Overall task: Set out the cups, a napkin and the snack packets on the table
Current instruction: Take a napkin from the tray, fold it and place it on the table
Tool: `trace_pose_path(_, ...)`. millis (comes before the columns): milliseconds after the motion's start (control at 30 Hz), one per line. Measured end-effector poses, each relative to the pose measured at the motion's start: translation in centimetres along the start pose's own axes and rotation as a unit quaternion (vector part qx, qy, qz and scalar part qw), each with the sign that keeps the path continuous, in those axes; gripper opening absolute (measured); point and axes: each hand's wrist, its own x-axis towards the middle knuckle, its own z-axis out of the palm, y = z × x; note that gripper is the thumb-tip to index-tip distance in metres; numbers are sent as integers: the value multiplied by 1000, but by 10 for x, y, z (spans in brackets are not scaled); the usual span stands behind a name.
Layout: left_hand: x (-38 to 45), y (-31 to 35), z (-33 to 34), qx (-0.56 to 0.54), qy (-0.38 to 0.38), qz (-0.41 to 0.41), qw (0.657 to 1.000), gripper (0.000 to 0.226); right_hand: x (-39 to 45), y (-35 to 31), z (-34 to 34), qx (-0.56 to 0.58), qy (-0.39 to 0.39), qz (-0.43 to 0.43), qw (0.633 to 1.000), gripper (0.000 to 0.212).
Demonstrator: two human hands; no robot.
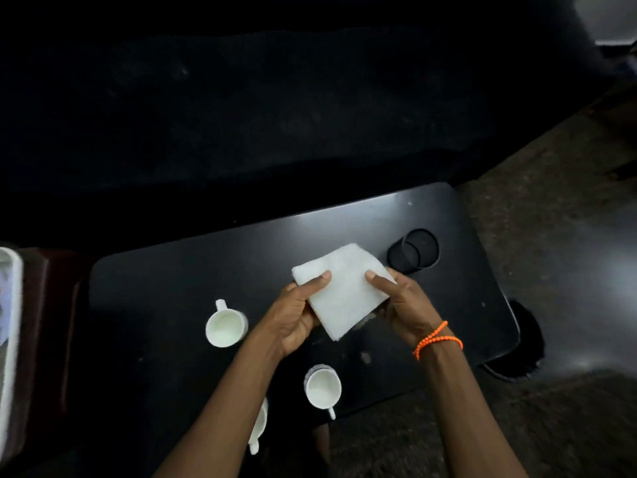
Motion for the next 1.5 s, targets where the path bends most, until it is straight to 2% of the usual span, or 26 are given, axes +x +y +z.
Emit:
trace_pose_path(67, 5, -9, 17, 38, 8, -30, 999, 39, -8, -3, -20, -56, 44, 4, 997, 32)
trace_pose_path(167, 12, -25, 43, 196, 84, -56, 975, 31, -17, -8, -44, -147, 91, 12, 985, 14)
trace_pose_path(267, 23, -39, 78, 288, 142, 34, 946, 23, -25, -14, -68, -159, 152, -52, 974, 12)
trace_pose_path(333, 29, -45, 108, 293, 171, 123, 933, 17, -28, -20, -83, -70, 166, -90, 979, 18)
trace_pose_path(400, 37, -50, 135, 258, 167, 153, 939, 10, -25, -25, -98, -31, 204, -105, 973, 20)
trace_pose_path(467, 49, -58, 152, 251, 171, 124, 945, 10, -18, -29, -113, -167, 294, -105, 935, 24)
trace_pose_path(533, 61, -62, 163, 299, 170, 118, 932, 18, -15, -34, -123, -287, 343, -117, 887, 31)
trace_pose_path(667, 72, -56, 185, 360, 179, 167, 900, 33, -9, -54, -129, -405, 314, -176, 841, 45)
trace_pose_path(800, 73, -56, 197, 386, 191, 215, 877, 35, -3, -69, -123, -520, 272, -203, 784, 44)
trace_pose_path(900, 78, -55, 201, 363, 181, 183, 895, 28, 5, -85, -116, -565, 254, -178, 764, 38)
trace_pose_path(1100, 91, -40, 202, 184, 206, 59, 959, 10, 30, -115, -102, -652, 237, -60, 718, 28)
trace_pose_path(1267, 95, -31, 201, 36, 175, 27, 984, 11, 48, -116, -83, -701, 238, -110, 663, 27)
trace_pose_path(1333, 97, -32, 198, 0, 174, 35, 984, 9, 54, -115, -79, -706, 217, -110, 665, 30)
trace_pose_path(1367, 98, -33, 197, -15, 174, 37, 984, 8, 57, -115, -79, -697, 204, -111, 679, 33)
trace_pose_path(1433, 99, -34, 194, -48, 186, 38, 981, 8, 61, -114, -83, -633, 199, -136, 735, 44)
trace_pose_path(1500, 102, -35, 189, -62, 214, 46, 974, 16, 61, -112, -89, -533, 239, -192, 788, 47)
